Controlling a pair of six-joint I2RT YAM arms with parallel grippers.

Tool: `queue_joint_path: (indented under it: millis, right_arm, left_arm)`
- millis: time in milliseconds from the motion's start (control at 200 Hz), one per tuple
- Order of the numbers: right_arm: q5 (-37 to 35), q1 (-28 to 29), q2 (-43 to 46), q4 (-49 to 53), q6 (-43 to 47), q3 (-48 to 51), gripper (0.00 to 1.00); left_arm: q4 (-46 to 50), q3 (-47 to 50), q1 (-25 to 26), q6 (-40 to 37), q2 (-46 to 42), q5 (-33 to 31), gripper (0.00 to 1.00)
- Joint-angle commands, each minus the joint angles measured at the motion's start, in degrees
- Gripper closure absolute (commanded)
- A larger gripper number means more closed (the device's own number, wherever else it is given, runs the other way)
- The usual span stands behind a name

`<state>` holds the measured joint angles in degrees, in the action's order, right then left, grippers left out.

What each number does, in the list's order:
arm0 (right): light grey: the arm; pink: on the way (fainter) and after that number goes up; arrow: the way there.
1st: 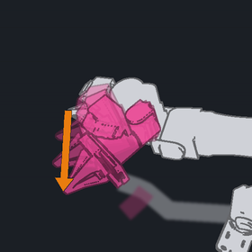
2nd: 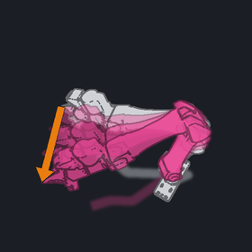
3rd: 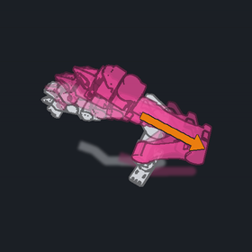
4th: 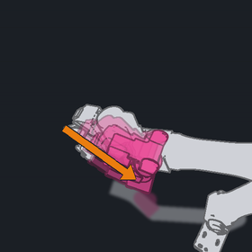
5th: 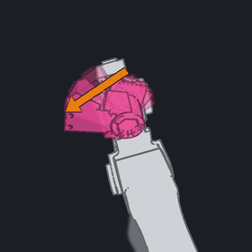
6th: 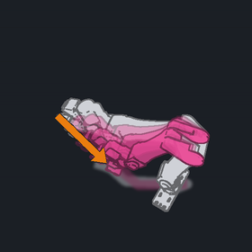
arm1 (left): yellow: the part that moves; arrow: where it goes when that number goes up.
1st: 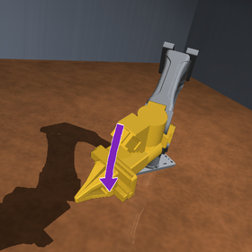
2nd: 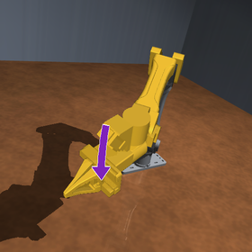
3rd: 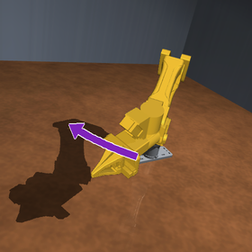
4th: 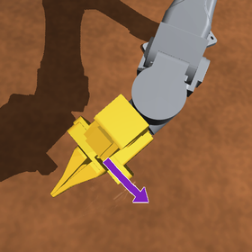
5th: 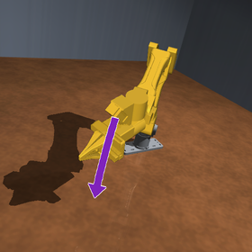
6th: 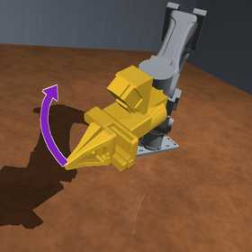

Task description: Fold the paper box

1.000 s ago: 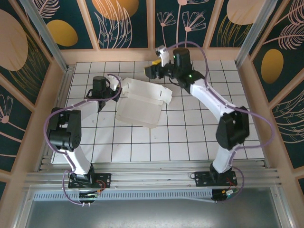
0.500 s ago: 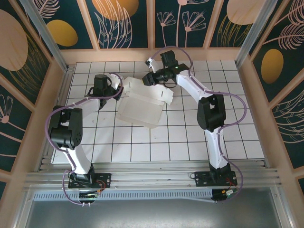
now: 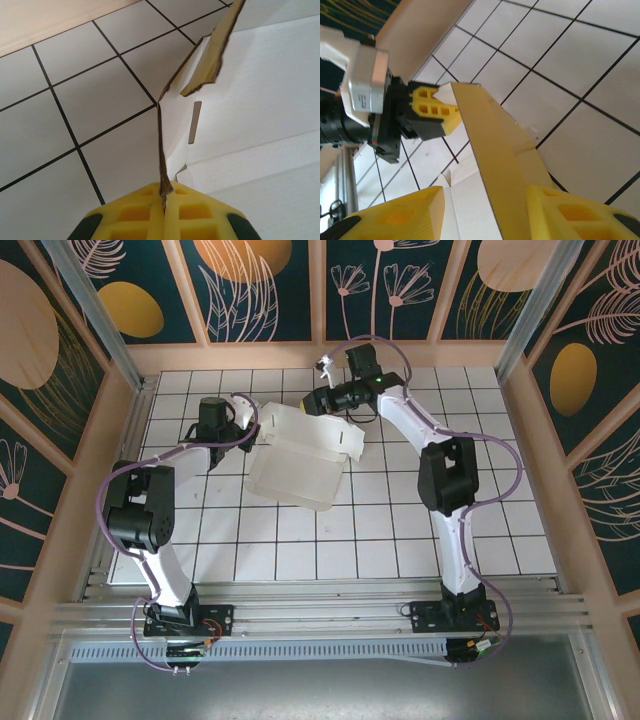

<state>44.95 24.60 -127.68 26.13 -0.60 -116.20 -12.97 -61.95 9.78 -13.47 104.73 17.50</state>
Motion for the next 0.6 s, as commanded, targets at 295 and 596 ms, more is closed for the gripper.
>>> queue_joint_path:
  millis: [295, 596]
  right_arm:
    - [2.08, -0.89, -4.48, 3.78, -1.8, -6.8, 0.55]
    - [0.32, -0.01, -6.42, 6.72, 1.53, -8.24, 0.62]
  left_arm:
    - [0.89, -2.2, 0.59, -0.06, 0.92, 0.42, 1.0]
    - [1.07, -2.6, 0.59, 0.16, 1.18, 0.61, 1.0]
